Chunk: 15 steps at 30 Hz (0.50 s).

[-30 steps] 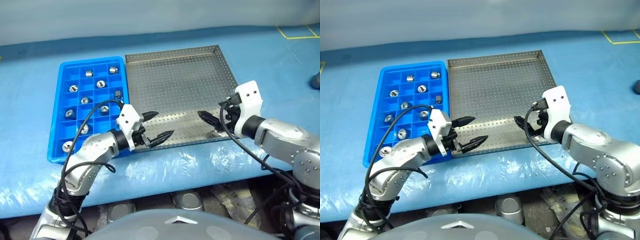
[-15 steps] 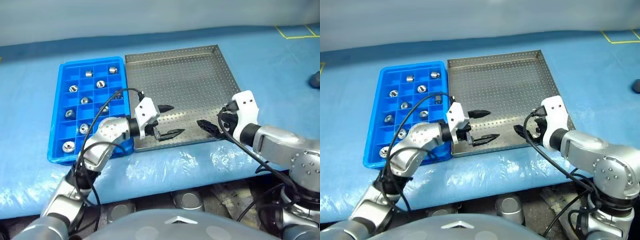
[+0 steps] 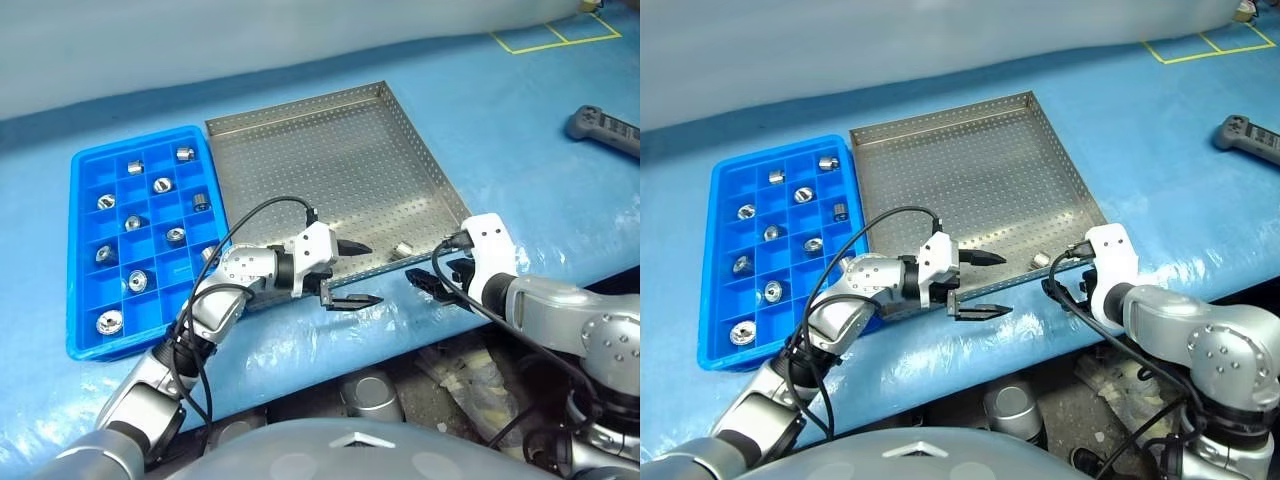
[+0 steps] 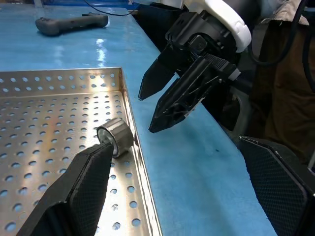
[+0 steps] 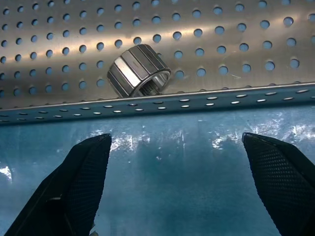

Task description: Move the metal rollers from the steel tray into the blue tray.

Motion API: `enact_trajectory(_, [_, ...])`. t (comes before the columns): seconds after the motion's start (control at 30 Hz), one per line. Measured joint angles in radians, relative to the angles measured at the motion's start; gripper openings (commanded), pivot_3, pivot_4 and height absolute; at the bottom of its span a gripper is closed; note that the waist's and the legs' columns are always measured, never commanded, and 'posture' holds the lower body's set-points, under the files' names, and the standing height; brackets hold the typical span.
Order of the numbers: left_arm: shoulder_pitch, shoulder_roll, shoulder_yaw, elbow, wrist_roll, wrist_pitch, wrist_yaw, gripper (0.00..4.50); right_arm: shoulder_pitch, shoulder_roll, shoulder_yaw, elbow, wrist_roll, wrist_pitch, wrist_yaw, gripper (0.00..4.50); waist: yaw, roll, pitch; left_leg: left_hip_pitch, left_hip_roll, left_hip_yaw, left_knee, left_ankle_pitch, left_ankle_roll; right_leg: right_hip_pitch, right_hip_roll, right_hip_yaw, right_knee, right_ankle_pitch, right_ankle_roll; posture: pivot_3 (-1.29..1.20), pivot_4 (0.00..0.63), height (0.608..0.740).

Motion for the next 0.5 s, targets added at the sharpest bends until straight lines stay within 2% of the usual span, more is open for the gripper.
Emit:
enact_trajectory(0.1, [0.049, -0.023, 0.011, -0.049, -0.005, 0.0, 0.036, 4.45, -0.084, -0.066, 0.058, 0.05, 0.017, 0.0, -0.001, 4.5, 0.006, 0.0, 0.0, 0.001, 0.0, 0.001, 0.001, 0.0, 0.0, 0.001, 0.0, 0.001, 0.0, 0.001, 0.001, -0.24, 0.15, 0.74])
enact_trajectory(0.27, [0.168, -0.05, 0.102, -0.151, -0.036, 0.002, 0.154, 4.45, -0.262, -0.174, 0.159, 0.106, 0.065, 0.0, 0.018, 4.5, 0.014, 0.0, 0.001, 0.001, 0.0, 0.003, 0.001, 0.0, 0.0, 0.0, 0.0, 0.004, 0.0, 0.002, 0.003, -0.22, 0.15, 0.74])
enact_trajectory(0.37, [0.225, -0.061, 0.151, -0.221, -0.066, 0.006, 0.209, 4.45, -0.341, -0.208, 0.185, 0.117, 0.103, 0.0, 0.032, 4.5, 0.039, -0.001, 0.002, 0.001, 0.0, 0.002, 0.001, 0.0, 0.001, 0.0, 0.0, 0.003, -0.001, 0.002, 0.003, -0.2, 0.15, 0.74])
enact_trajectory(0.5, [0.271, -0.059, 0.19, -0.284, -0.085, 0.011, 0.255, 4.45, -0.376, -0.22, 0.257, 0.162, 0.116, 0.0, 0.047, 4.5, 0.078, -0.001, 0.001, 0.0, 0.0, 0.002, 0.002, 0.0, 0.002, -0.004, 0.0, 0.003, -0.002, 0.002, 0.003, -0.18, 0.15, 0.74])
